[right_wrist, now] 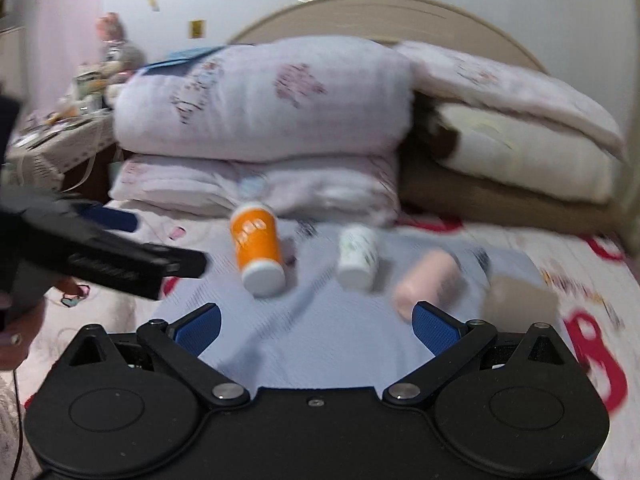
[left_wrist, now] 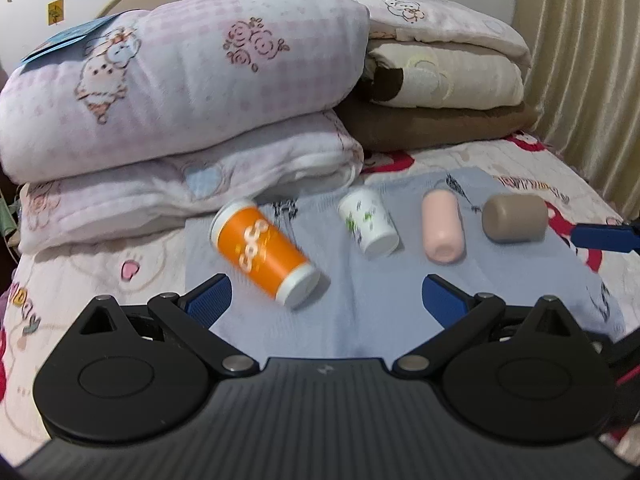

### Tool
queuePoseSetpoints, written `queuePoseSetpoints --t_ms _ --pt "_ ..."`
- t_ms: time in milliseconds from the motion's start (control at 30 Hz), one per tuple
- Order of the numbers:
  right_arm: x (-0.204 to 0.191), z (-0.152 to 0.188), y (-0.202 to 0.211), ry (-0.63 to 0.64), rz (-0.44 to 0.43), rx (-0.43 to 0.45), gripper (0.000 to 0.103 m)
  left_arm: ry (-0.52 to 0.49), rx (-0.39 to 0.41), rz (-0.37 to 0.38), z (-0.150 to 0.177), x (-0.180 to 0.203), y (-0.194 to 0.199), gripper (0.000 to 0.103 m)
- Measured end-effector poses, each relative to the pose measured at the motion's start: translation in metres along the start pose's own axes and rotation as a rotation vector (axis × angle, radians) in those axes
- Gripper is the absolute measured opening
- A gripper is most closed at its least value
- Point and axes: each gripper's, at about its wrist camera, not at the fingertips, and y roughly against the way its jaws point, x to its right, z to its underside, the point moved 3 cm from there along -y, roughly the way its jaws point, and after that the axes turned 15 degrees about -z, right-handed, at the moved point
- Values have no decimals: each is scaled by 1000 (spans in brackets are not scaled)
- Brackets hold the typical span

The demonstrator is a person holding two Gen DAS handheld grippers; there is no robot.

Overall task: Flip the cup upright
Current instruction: 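Move the right tool toward the white leaf-print cup and open its fingers, then grasp the lying white cup's rim with the right tool and lift it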

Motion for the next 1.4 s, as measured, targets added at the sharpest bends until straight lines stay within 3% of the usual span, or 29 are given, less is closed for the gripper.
queuePoseSetpoints --t_ms 133,267,500,633,733,833,1100,1167,1233,1367,1400 --pt "11 -18 -27 57 -40 4 103 15 -19 -11 -22 7 -26 103" --pt "25 -23 -60 87 -139 -13 103 73 -48 3 -34 10 -54 102" --pt "62 -16 -124 -6 -167 -82 97 97 -129 51 -45 34 -114 99" --pt "87 -4 -149 -97 -180 -87 92 97 -154 92 -45 53 -145 82" --pt "105 0 -162 -148 -189 -73 92 95 -166 115 -41 65 -166 80" --pt "121 2 -180 -164 -163 -69 92 116 -202 134 -34 70 -186 67" --pt "140 8 -220 -179 -157 -114 90 187 -264 192 -31 65 -226 60" --pt "140 8 -222 -160 -144 -109 90 189 -267 208 -31 67 -230 52" --pt "139 7 -223 -165 -146 -105 87 202 -273 233 -29 67 -231 47" --pt "138 6 -231 -138 -93 -152 64 216 -283 284 -24 71 -234 39" --pt "139 7 -231 -134 -91 -152 63 223 -282 294 -23 72 -234 38"
